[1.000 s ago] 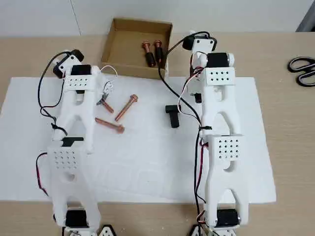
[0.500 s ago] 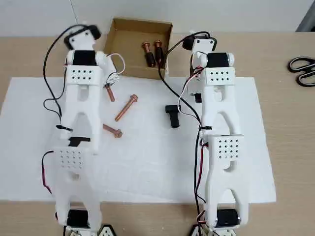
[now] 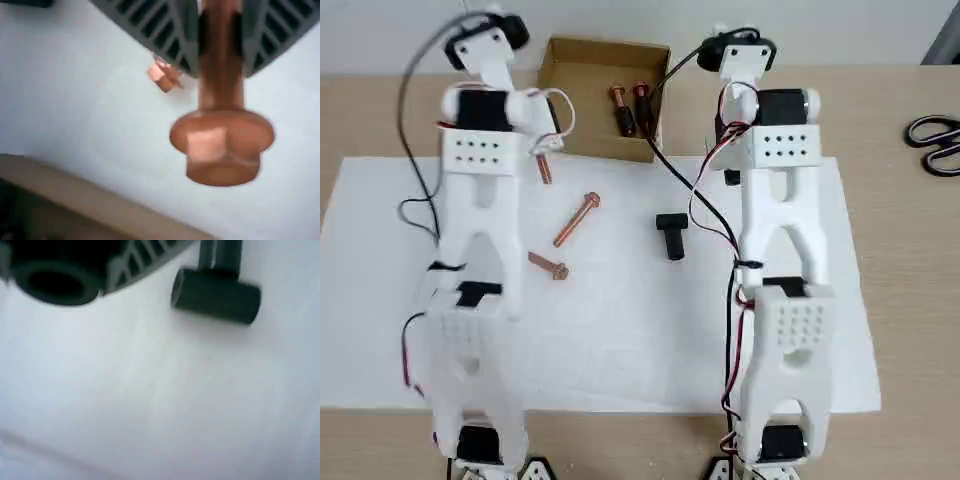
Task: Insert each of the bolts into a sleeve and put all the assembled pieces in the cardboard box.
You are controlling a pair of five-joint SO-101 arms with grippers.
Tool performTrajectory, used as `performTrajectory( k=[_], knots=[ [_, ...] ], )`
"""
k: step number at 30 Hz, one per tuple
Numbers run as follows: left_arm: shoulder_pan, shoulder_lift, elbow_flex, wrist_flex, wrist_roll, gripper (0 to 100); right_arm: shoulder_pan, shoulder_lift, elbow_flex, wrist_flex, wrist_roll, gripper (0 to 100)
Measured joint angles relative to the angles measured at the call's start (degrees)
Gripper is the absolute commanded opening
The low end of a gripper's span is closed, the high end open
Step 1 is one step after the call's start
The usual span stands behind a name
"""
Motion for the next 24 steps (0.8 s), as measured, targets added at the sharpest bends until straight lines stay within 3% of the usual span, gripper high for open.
performTrajectory(
  k=[8,17,24],
  knots=[
    [-0.1,-23.0,20.7,0.0,-5.3,1,0.0,-29.8,24.6,0.1,0.4,0.5],
    [5.0,-48.5,43.2,0.0,-7.4,1,-0.7,-56.6,46.9,0.2,0.4,0.7],
    [5.5,-52.7,68.3,-4.9,-12.4,1,-0.9,-67.6,63.6,-4.7,0.4,0.7]
  ],
)
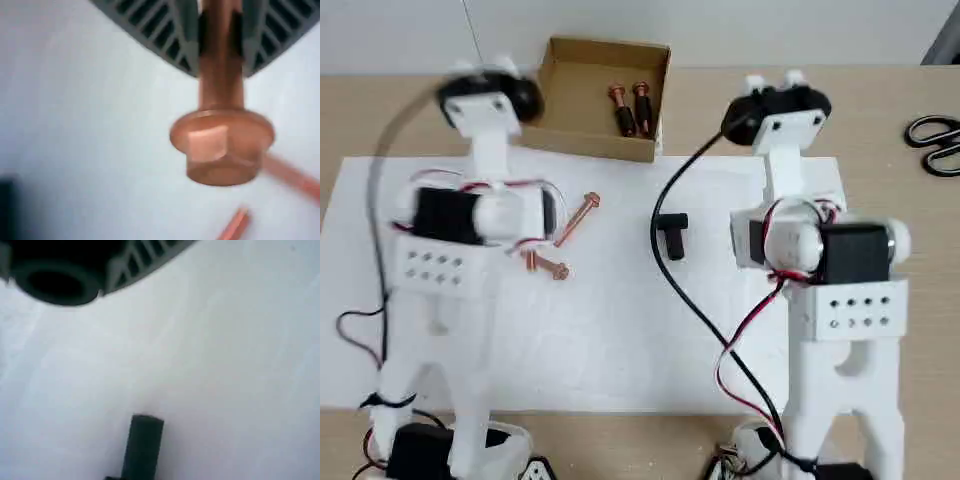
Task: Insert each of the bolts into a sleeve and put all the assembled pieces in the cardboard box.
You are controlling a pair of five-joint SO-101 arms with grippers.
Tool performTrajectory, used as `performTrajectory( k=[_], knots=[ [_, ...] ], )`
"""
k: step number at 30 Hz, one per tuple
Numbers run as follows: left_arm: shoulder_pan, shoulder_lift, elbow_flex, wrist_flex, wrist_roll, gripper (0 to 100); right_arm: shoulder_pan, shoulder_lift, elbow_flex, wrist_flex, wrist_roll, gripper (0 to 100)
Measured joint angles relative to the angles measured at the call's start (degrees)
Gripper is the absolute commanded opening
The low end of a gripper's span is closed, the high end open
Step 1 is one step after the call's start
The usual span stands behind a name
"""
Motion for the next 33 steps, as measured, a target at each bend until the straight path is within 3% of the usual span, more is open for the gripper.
performTrajectory(
  k=[4,7,9,17,33],
  knots=[
    [-2.0,3.5,11.7,-4.8,-9.1,1,0.0,-4.0,6.8,-3.4,0.0,0.6],
    [-6.9,7.6,14.6,-8.4,-19.2,1,0.0,-6.6,8.7,-5.0,0.0,0.7],
    [-9.8,10.7,14.7,-10.0,-21.8,1,0.0,-8.0,9.1,-5.3,0.0,0.7],
    [-12.7,23.4,14.8,-12.2,-25.9,6,0.0,-9.4,9.1,-5.4,0.0,0.5],
    [-14.9,24.5,15.0,-17.8,-26.0,8,0.0,-9.4,9.2,-3.6,0.0,0.6]
  ],
)
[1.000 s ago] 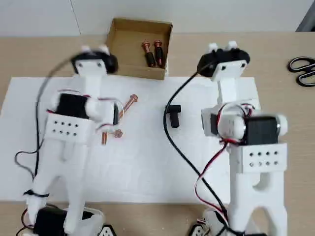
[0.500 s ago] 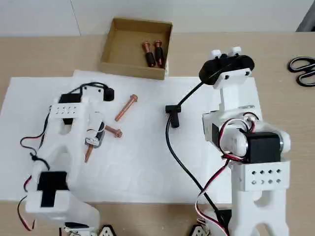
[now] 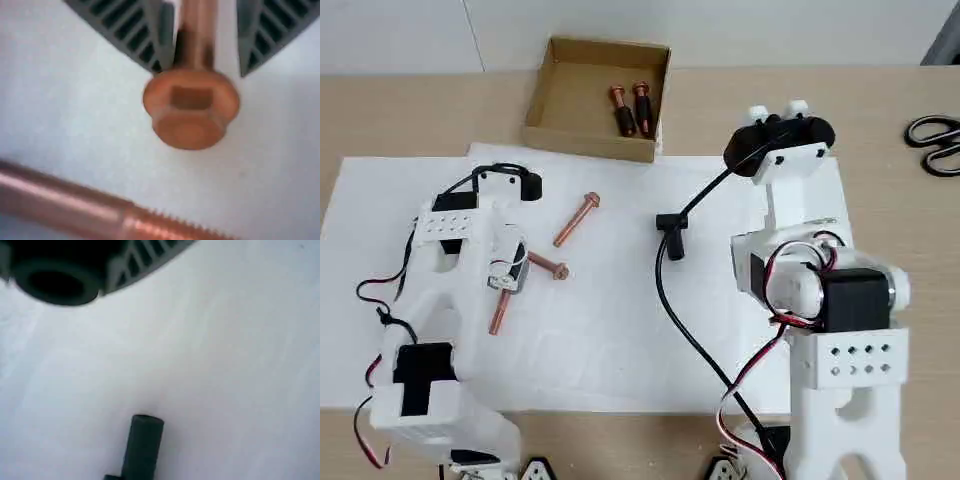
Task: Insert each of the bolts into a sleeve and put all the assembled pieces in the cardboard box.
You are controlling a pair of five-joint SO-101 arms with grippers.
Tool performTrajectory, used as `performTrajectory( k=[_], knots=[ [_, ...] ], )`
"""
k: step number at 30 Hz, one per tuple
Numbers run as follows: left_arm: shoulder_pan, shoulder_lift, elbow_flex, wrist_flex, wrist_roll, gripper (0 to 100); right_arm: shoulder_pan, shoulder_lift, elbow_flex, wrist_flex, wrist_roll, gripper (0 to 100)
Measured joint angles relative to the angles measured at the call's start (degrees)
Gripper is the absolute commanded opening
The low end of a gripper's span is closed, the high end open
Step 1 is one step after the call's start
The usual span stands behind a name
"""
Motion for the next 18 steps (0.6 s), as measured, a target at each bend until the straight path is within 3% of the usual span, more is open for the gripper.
performTrajectory(
  k=[11,15,18],
  knots=[
    [0.2,4.3,0.4,-3.7,1.1,8,0.0,0.0,0.0,0.4,0.0,0.6],
    [0.2,4.5,0.3,-4.0,2.2,0,0.0,0.0,0.0,0.4,0.0,0.5],
    [0.4,4.5,0.4,-4.0,2.5,1,0.0,0.0,0.0,0.4,0.0,0.5]
  ],
)
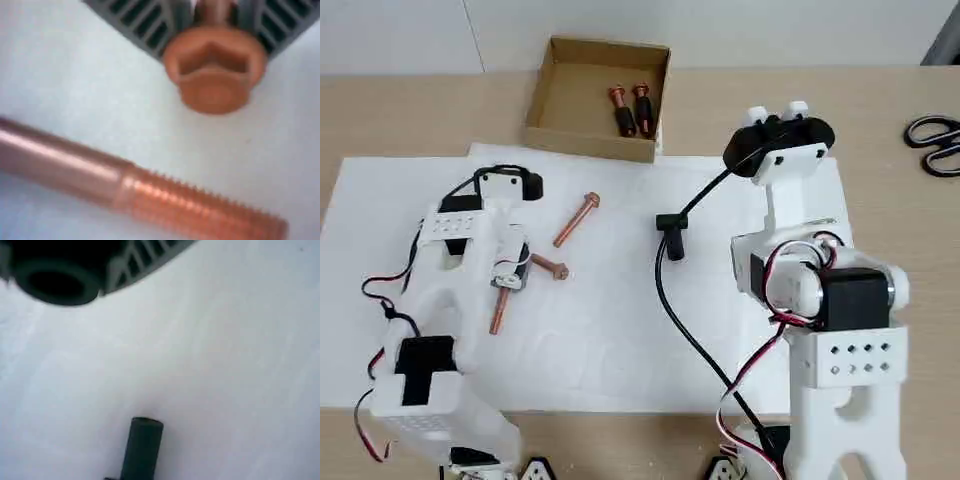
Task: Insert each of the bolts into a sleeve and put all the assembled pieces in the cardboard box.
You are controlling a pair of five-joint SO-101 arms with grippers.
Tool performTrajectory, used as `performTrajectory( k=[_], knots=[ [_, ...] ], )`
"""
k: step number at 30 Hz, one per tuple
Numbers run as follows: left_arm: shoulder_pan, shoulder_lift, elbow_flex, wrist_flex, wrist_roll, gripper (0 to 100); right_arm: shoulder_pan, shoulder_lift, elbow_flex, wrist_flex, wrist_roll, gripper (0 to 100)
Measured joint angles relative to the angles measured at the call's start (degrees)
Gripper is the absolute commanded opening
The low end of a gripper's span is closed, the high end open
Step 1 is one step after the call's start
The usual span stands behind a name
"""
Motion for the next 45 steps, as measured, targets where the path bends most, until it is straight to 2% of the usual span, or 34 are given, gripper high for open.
performTrajectory(
  k=[3,8,16,22,25,31,36,39,45],
  knots=[
    [0.0,0.2,-1.1,1.0,0.0,1,0.0,0.0,0.0,0.0,0.0,0.4],
    [-0.4,-2.2,-5.9,9.0,0.1,1,0.0,-1.1,0.0,0.0,0.0,0.4],
    [1.6,-23.7,-9.7,22.1,0.0,1,-0.1,-18.6,3.3,0.0,0.0,0.4],
    [8.3,-40.5,-9.7,25.8,0.9,1,-0.1,-30.7,19.3,-3.3,0.0,0.4],
    [12.0,-47.6,-8.3,22.3,7.6,1,0.1,-35.6,30.1,-11.5,0.0,0.4],
    [20.1,-57.4,3.1,7.7,30.0,1,-2.5,-44.7,47.5,-28.7,0.0,0.4],
    [21.1,-63.4,13.1,-4.4,33.4,1,-10.5,-54.5,58.3,-33.9,-1.5,0.5],
    [21.1,-66.3,17.0,-8.4,33.8,1,-13.7,-61.2,62.6,-34.3,-4.8,0.5],
    [24.1,-67.9,21.8,-15.7,33.8,1,-19.6,-62.2,63.9,-34.3,-6.1,0.5]
  ],
)
